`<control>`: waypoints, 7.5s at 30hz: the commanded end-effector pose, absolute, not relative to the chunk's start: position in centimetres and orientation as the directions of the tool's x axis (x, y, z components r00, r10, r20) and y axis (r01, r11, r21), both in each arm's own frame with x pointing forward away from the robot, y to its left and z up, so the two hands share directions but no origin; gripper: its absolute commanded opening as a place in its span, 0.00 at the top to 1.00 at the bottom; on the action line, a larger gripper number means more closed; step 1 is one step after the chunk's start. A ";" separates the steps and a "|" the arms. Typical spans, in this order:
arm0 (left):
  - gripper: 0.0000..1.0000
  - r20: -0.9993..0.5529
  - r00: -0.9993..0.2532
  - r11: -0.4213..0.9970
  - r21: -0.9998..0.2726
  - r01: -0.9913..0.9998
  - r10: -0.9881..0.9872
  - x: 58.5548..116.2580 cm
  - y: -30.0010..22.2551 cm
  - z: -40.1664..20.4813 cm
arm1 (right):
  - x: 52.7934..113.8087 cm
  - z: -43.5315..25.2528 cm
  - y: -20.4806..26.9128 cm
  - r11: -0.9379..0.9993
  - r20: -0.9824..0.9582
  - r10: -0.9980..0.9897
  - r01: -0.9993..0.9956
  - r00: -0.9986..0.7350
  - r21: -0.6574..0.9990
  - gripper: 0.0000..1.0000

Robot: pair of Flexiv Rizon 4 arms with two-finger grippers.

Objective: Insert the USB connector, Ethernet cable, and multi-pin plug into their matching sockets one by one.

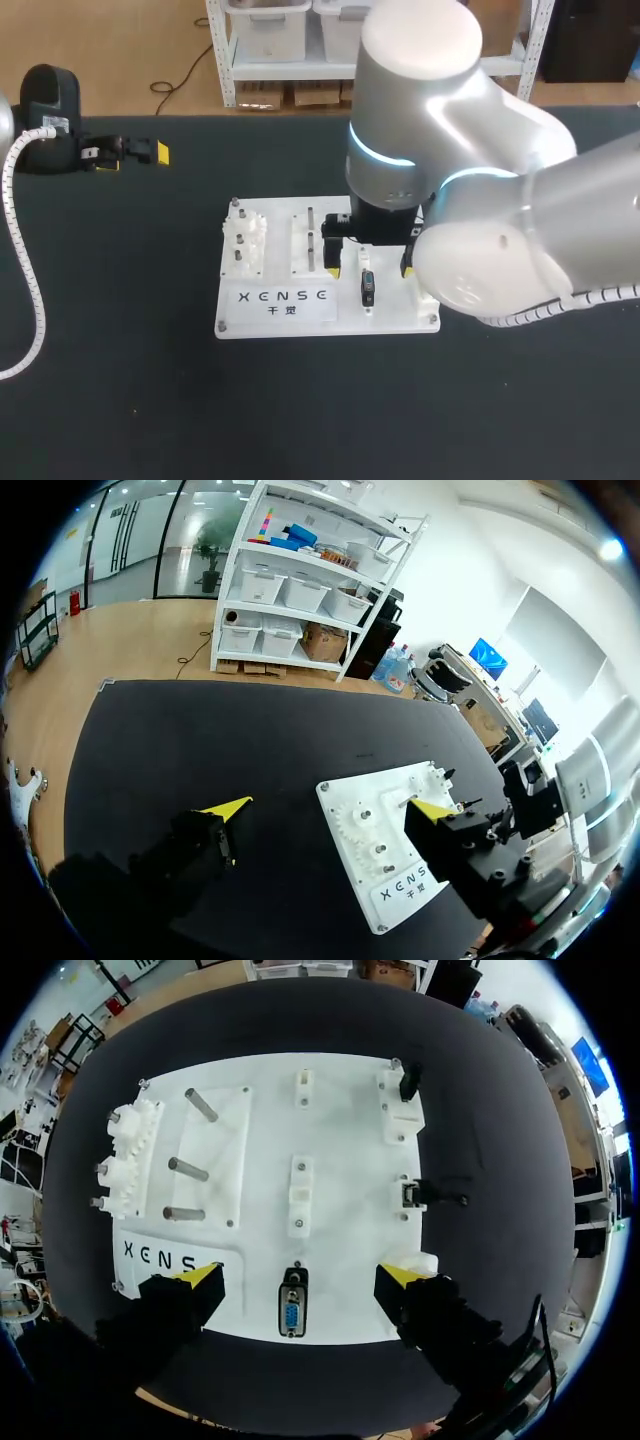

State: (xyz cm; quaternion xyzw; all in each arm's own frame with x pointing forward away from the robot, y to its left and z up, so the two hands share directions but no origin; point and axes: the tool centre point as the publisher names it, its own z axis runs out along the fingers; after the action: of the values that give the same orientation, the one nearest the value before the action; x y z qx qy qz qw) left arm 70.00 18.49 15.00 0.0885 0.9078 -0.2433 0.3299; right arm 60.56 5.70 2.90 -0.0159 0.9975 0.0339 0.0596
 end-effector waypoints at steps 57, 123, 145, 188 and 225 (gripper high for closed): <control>0.00 -0.642 -0.767 0.866 -0.383 0.321 0.000 70.0 18.5 15.0 | 59.0 1.5 5.5 0.985 -0.078 0.171 0.172 -0.982 0.006 0.56; 0.00 -0.642 -0.767 0.866 -0.383 0.321 0.000 70.0 18.5 15.0 | 58.8 4.5 6.0 0.985 -0.153 0.104 0.122 -0.983 -0.118 1.00; 0.00 -0.642 -0.767 0.866 -0.383 0.321 0.000 70.0 18.5 15.0 | 57.5 7.5 2.0 0.984 -0.170 0.105 0.127 -0.980 -0.122 1.00; 0.00 -0.642 -0.767 0.866 -0.383 0.321 0.000 70.0 18.5 15.0 | 58.9 6.7 -1.1 0.981 -0.241 0.072 0.112 -0.968 -0.156 1.00; 0.00 -0.642 -0.767 0.866 -0.383 0.321 0.000 70.0 18.5 15.0 | 58.8 6.2 -2.0 0.983 -0.243 0.077 0.115 -0.967 -0.145 1.00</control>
State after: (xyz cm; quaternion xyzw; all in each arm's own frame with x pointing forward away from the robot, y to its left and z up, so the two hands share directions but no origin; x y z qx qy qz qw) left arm 70.00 18.49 15.00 0.0885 0.9078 -0.2433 0.3299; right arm 59.07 -1.47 6.34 0.0484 0.9887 -0.0816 0.1163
